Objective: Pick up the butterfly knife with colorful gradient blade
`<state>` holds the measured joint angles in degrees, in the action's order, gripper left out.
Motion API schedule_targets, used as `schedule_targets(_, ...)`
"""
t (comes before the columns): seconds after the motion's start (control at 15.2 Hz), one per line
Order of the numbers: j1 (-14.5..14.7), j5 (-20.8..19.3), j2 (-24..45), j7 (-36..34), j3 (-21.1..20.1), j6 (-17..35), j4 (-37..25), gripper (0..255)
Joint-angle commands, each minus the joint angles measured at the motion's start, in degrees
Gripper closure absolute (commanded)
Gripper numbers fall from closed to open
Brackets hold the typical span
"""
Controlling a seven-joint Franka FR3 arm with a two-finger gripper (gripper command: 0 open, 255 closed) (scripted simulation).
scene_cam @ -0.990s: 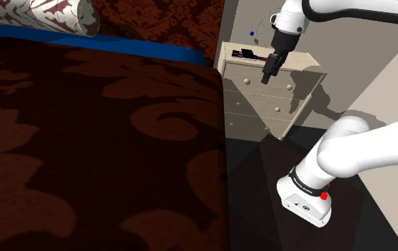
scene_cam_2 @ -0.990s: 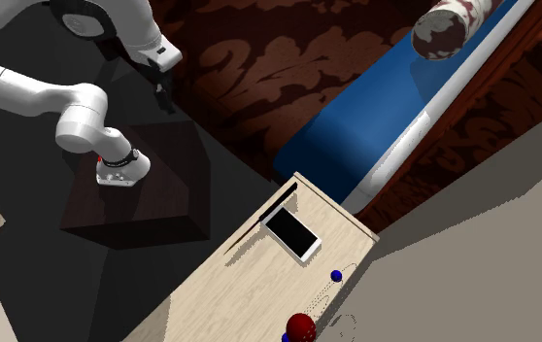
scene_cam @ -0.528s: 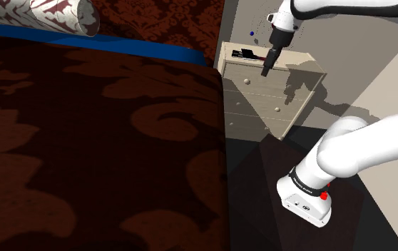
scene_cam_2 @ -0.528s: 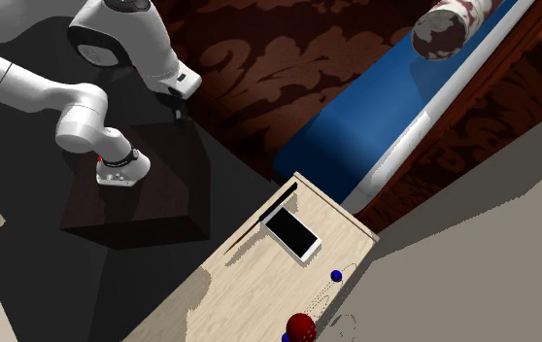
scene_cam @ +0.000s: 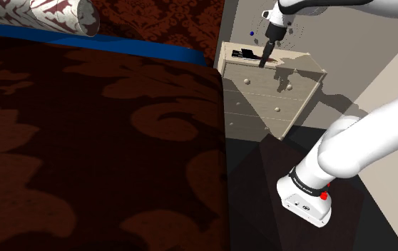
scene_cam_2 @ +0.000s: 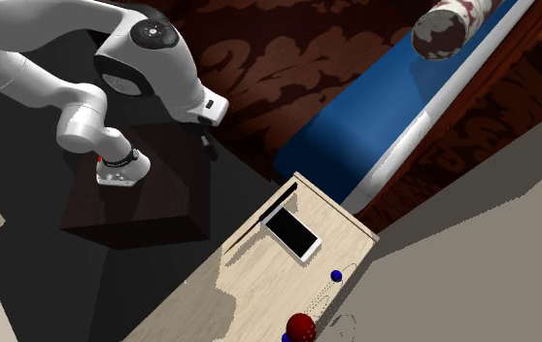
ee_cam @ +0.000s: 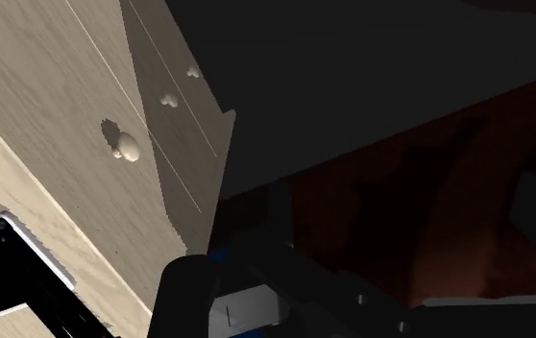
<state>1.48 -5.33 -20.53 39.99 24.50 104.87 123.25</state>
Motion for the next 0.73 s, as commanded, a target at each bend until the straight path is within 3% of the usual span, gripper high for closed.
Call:
schedule_targets(0.0, 0.4, 1.3, 4.5, 5.1, 2.7, 1.3, -3.4, 0)
schedule_targets(0.33, 0.8, 7.7, 16.6, 17.3, 7.6, 1.9, -13.9, 0)
schedule_targets(0.66, -2.2, 16.5, 30.3, 29.1, 9.9, -0.3, -27.3, 0)
